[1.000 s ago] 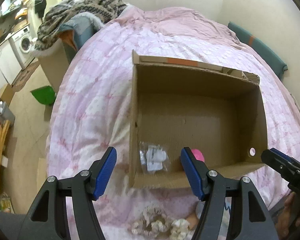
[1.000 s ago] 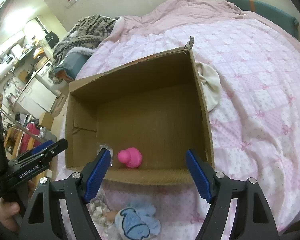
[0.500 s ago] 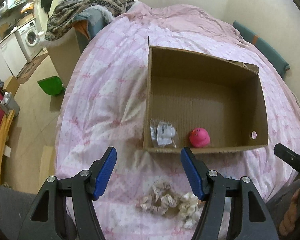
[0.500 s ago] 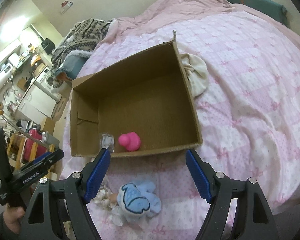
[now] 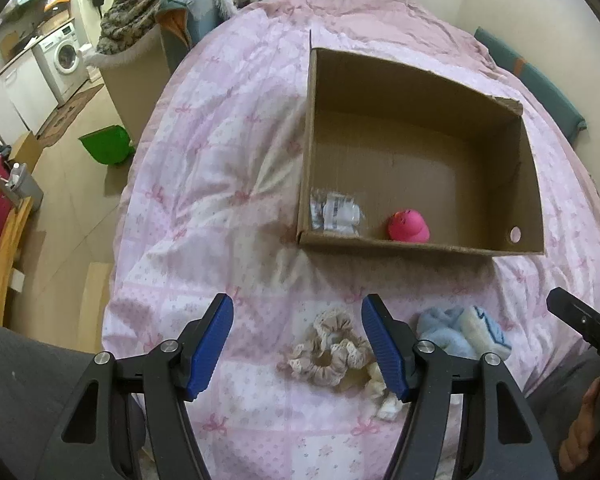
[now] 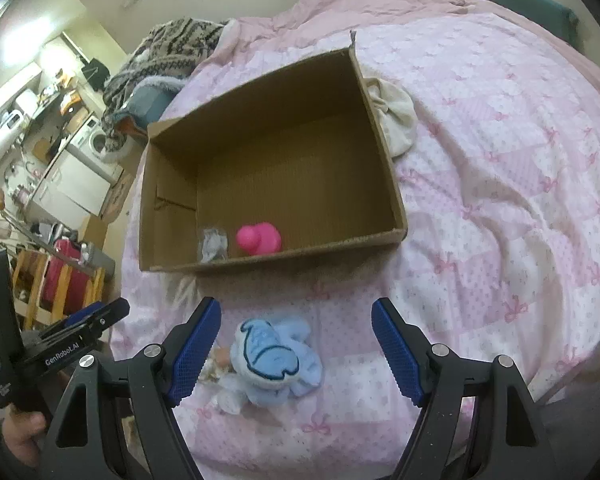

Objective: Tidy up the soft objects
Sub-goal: 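Withdraw both tools from the box toward the remaining items, then grasp the light-blue plush toy with the right tool while the left tool grasps a lace scrunchie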

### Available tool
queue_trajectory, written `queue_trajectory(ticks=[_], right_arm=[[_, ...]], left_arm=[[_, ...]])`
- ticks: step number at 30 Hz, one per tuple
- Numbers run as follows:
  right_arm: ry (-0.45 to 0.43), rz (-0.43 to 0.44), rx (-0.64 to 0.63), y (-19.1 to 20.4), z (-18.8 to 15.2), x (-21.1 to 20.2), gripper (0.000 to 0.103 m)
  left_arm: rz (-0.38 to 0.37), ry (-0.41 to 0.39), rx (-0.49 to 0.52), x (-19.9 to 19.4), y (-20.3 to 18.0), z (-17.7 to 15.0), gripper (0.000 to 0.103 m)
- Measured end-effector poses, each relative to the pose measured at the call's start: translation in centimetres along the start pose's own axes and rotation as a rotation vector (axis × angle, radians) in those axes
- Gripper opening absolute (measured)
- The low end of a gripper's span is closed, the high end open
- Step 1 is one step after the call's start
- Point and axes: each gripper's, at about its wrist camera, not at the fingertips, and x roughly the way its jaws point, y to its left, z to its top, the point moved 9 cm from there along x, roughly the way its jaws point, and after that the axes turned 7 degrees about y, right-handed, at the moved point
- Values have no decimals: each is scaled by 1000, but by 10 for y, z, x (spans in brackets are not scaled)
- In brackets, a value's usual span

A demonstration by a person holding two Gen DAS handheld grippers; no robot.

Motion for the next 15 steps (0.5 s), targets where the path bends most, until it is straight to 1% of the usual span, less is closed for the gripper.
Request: queue_trajectory(ticks=[8, 13, 15], right_arm=[[60, 4, 18, -7, -12, 12, 82], [143, 51, 47, -4, -21, 30, 82], [180, 83, 58, -1, -25, 40, 82]], left_arm=[[17, 39, -33, 11, 15, -13, 64], [13, 57, -67, 15, 23, -14, 64], [9, 66, -85, 17, 25, -14, 64]])
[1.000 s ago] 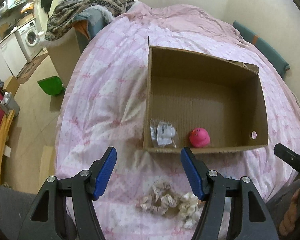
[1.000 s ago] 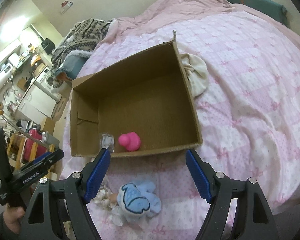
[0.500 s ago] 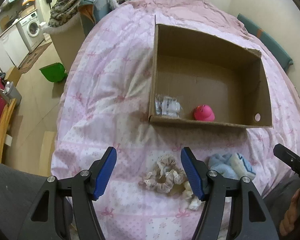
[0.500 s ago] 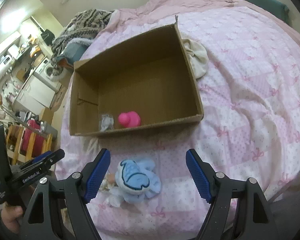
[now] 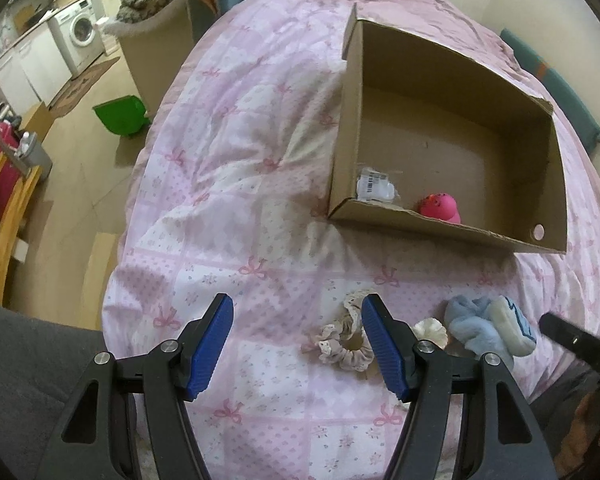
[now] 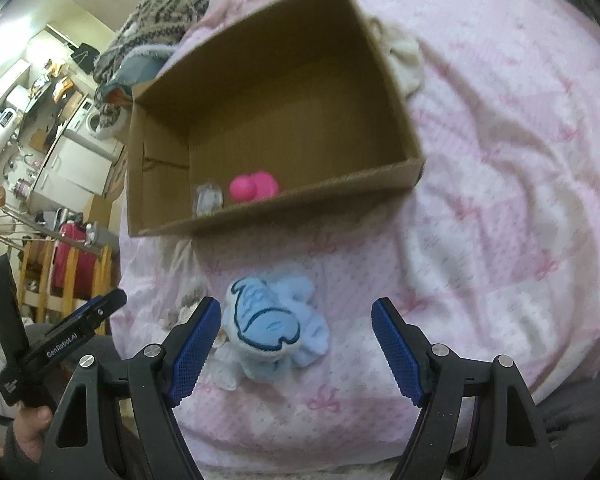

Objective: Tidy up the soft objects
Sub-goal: 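Grasp the light-blue plush toy with the right tool while the left tool grasps a lace scrunchie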

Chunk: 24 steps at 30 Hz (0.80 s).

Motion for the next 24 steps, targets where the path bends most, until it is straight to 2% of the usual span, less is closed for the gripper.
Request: queue_trajectory(ticks=[2, 4, 8, 11, 15, 18, 20, 24], right_arm=[[63, 57, 20, 4, -3, 15, 82], [125, 71, 36, 7, -6, 32, 82], [227, -6, 43, 4, -10, 68, 82], [241, 16, 110, -4, -9, 79, 81], [267, 3, 101, -7, -11, 85, 46], [257, -6, 80, -7, -12, 79, 32], [220, 7, 71, -5, -10, 68, 31], [86, 55, 85, -3, 0, 29, 31]], left_arm=[[-3, 8, -10, 2, 0, 1, 64], [-3, 16, -16, 4, 0, 1, 64], [-2, 19, -17, 5, 0, 1, 64], [-2, 16, -20, 6, 0, 2, 64], [-5, 20, -35, 9, 3, 4, 64], [-7, 28, -44, 11, 4, 5, 64], [-9, 32, -54, 12, 6, 5, 64], [-18, 69, -80, 20, 10, 3, 64]])
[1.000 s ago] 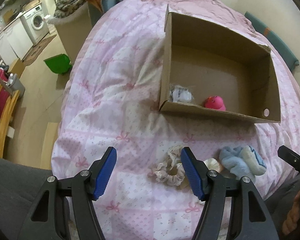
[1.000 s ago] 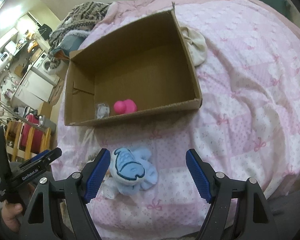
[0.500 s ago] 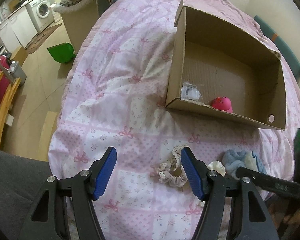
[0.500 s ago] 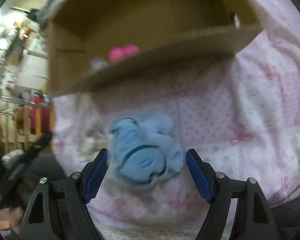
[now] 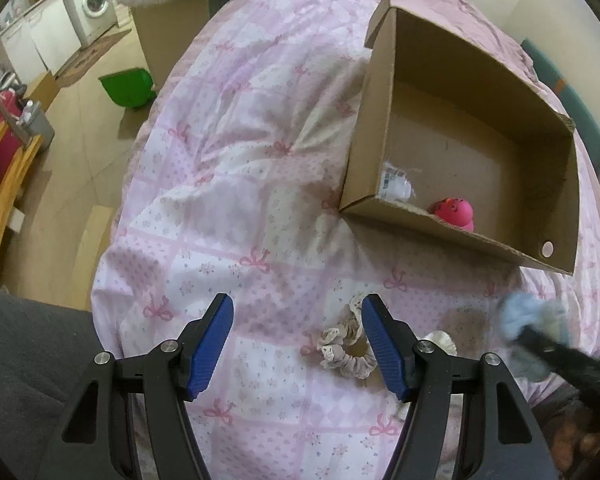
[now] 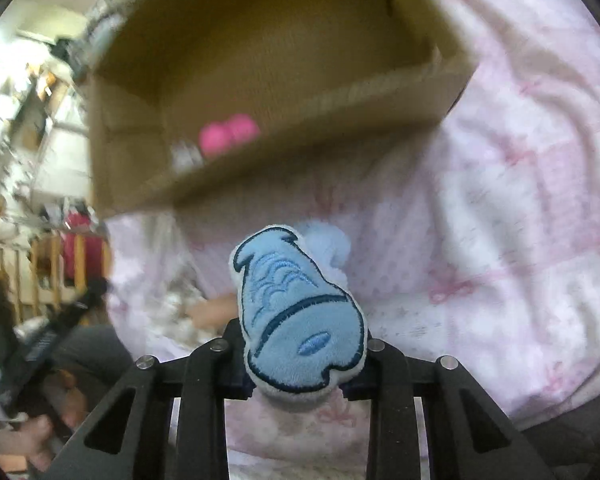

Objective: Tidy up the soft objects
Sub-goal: 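Grasp the light-blue plush toy with the right tool while the left tool grasps a lace scrunchie, then carry the scrunchie and plush toy over the box and release them inside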

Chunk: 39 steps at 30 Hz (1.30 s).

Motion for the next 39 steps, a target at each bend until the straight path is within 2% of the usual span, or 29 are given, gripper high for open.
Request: queue_trajectory(ticks=[2, 5, 8, 12, 18, 19, 21, 23, 25, 28, 30, 33, 35, 37, 39], right_arm=[[-74, 40, -5, 7, 1, -21, 31], [-130, 45, -23, 14, 0, -36, 31], [-128, 56, -16, 14, -2, -38, 31], [-107, 54, -1, 9, -1, -36, 31], [-88, 50, 4, 5, 4, -29, 31], [-86, 49, 5, 5, 4, -28, 31], [-86, 46, 5, 5, 5, -27, 32], [-84, 44, 3, 6, 6, -25, 32], [-82, 35, -1, 6, 6, -24, 32], [-82, 27, -5, 7, 3, -24, 32], [-88, 30, -7, 7, 3, -26, 32], [-109, 44, -14, 10, 3, -32, 32], [-120, 51, -25, 12, 2, -35, 32], [-125, 53, -33, 14, 1, -36, 32], [-129, 57, -44, 16, -1, -37, 32]], left_arm=[[2, 22, -5, 5, 0, -3, 64], [-11, 81, -12, 19, -2, -7, 64], [-13, 150, -11, 35, -6, -13, 64], [-60, 233, -9, 53, -18, -22, 63], [-79, 229, 36, 55, -34, -23, 63], [-81, 230, 45, 55, -35, -24, 57], [-90, 251, 61, 58, -39, -27, 27], [-111, 272, 69, 61, -42, -30, 12], [-102, 247, 70, 57, -41, -27, 7], [-116, 179, 77, 35, -40, -18, 6], [-112, 93, 90, 10, -36, -12, 6], [-113, 3, 99, -14, -32, -7, 6], [-125, -29, 95, -23, -30, -5, 6], [-95, -76, 109, -32, -30, -4, 6], [-86, -86, 112, -32, -34, -2, 6]])
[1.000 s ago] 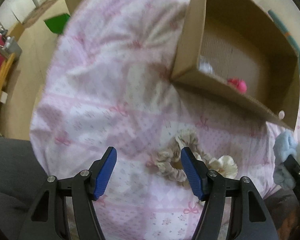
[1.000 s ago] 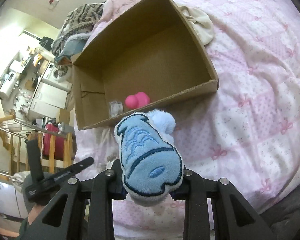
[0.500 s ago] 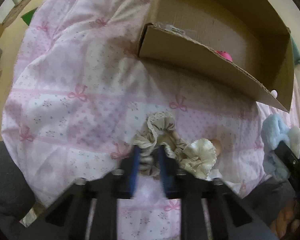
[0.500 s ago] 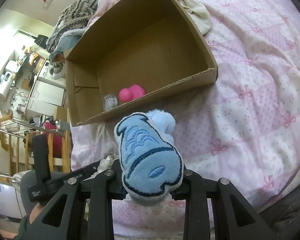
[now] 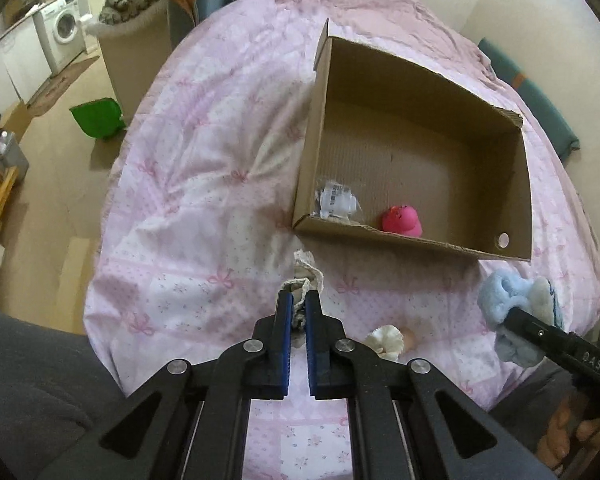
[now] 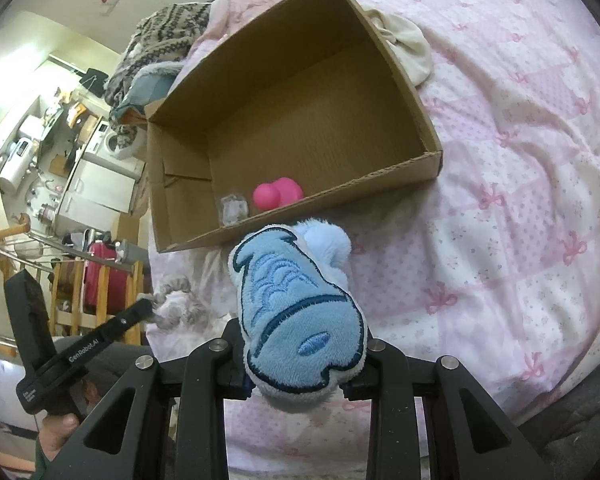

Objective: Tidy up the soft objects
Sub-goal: 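Carry the scrunchie and plush toy over the box and release them inside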

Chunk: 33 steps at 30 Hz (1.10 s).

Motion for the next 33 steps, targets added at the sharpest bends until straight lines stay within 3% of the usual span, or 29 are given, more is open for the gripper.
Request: queue_trajectory(ticks=[24, 28, 30, 33], right_arm=[[-31, -21, -71, 15, -7, -8, 32], [-33, -23, -73, 16, -7, -8, 32], [-41, -16, -74, 17, -6, -11, 32], [-56, -5, -82, 22, -2, -20, 32]], left_arm=[[35, -38, 25, -6, -2, 3, 6], [32, -43, 25, -9, -3, 3, 6], [-8, -44, 5, -15, -4, 4, 6], [-23, -93, 23, -35, -10, 15, 6]])
